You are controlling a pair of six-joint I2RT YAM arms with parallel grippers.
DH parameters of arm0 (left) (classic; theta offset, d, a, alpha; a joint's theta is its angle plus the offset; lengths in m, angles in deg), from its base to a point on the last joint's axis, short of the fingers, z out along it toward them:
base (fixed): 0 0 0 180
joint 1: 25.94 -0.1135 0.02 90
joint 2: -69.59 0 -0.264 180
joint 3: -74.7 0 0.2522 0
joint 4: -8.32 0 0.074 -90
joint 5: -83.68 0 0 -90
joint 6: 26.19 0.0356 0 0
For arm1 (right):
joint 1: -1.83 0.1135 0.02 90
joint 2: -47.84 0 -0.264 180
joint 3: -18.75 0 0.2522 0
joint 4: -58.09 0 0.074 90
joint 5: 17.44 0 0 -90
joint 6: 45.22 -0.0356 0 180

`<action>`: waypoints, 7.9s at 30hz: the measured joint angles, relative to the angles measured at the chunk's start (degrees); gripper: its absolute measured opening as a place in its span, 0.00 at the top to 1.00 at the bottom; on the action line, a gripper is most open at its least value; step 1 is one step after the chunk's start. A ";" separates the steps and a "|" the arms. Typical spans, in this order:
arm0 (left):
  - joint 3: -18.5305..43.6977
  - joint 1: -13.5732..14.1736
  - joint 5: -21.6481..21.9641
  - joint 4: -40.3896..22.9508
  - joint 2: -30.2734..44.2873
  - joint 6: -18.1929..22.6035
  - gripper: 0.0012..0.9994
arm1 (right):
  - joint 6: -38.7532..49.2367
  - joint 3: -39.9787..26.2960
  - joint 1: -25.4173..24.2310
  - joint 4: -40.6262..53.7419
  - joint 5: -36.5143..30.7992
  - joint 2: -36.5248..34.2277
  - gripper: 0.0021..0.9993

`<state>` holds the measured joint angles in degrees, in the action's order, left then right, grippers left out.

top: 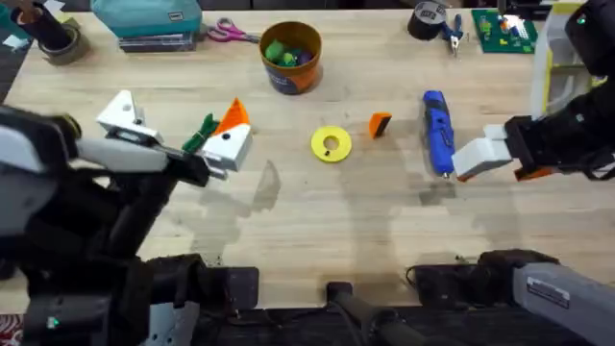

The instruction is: Pick up the gripper from the table and insert it into the empty holder that is missing its gripper. Then pick up a screw, insert it into the mounting hole, and use the screwdriver to tighten it. Finally, clean up the table by picking up the vegetable and placing it into the bucket.

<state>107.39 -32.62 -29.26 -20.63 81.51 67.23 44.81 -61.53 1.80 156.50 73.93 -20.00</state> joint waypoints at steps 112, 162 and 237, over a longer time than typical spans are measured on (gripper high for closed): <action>-18.32 4.83 -34.95 9.44 -11.60 -2.16 0.02 | 0.00 -0.07 0.00 0.00 -0.48 0.00 0.00; -18.32 4.83 -35.18 9.41 -11.60 -2.16 0.01 | -18.52 -22.97 22.66 -13.35 -4.61 -21.74 0.00; -18.32 4.83 -35.58 9.39 -11.60 -2.16 0.01 | -13.44 -10.52 22.49 -30.25 -2.16 -32.89 0.99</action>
<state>89.07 -27.79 -64.84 -11.24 69.91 65.07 31.37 -72.05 24.29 126.25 71.77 -52.89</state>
